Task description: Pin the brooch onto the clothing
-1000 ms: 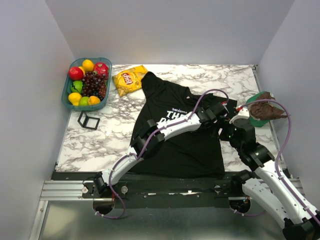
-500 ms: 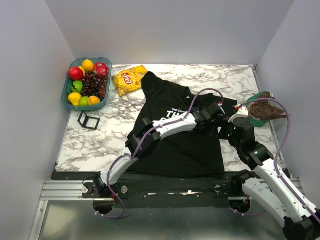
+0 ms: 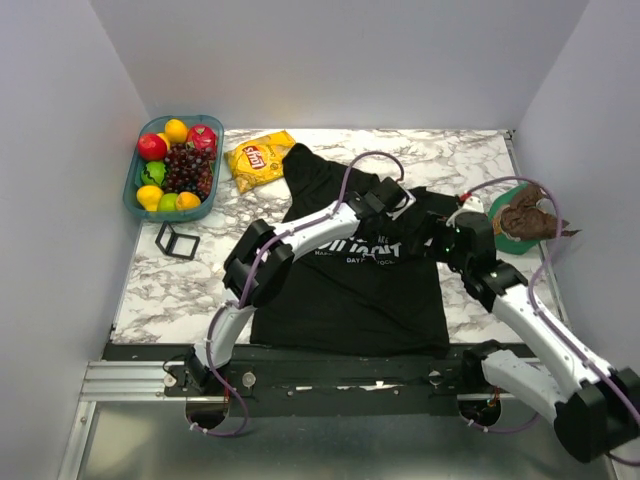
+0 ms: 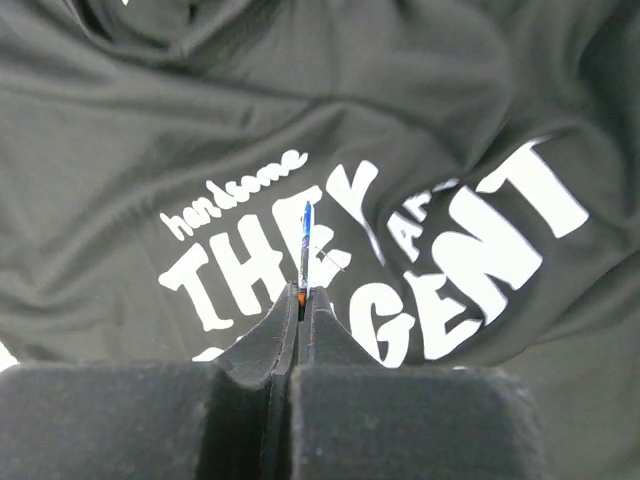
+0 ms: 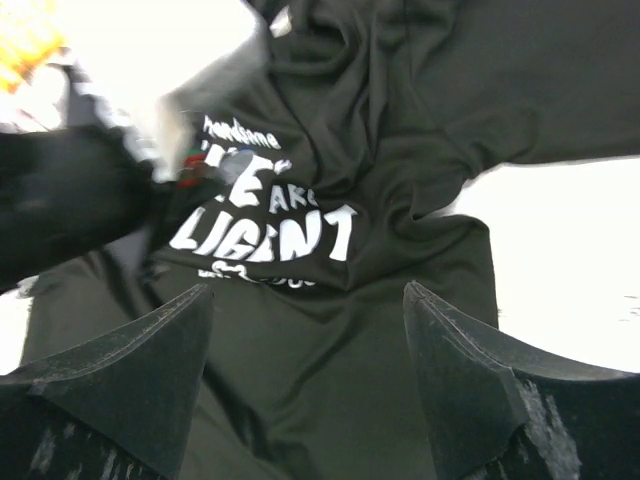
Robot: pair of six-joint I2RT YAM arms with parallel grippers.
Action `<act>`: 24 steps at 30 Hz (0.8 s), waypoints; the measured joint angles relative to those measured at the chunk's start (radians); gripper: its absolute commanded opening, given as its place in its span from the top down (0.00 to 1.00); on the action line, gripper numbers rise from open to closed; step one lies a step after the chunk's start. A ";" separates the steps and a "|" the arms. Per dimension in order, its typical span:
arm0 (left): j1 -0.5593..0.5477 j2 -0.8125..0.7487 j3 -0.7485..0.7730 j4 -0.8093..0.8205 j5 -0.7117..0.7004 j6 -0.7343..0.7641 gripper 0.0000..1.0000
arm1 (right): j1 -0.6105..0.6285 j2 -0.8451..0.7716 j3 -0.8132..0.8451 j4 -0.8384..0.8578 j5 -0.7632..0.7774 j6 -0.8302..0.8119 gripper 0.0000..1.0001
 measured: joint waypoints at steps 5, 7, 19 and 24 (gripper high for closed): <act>0.036 -0.043 -0.090 0.018 0.054 -0.011 1.00 | -0.011 0.232 0.053 0.044 -0.058 -0.010 0.22; 0.047 -0.055 -0.103 0.021 0.061 -0.014 1.00 | -0.012 0.311 0.092 0.049 -0.077 -0.023 0.25; 0.138 -0.130 -0.119 0.053 0.079 -0.016 1.00 | -0.012 0.707 0.418 0.057 -0.182 -0.110 0.36; 0.157 -0.157 -0.126 0.051 0.093 -0.028 1.00 | 0.007 0.861 0.524 -0.002 -0.203 -0.139 0.37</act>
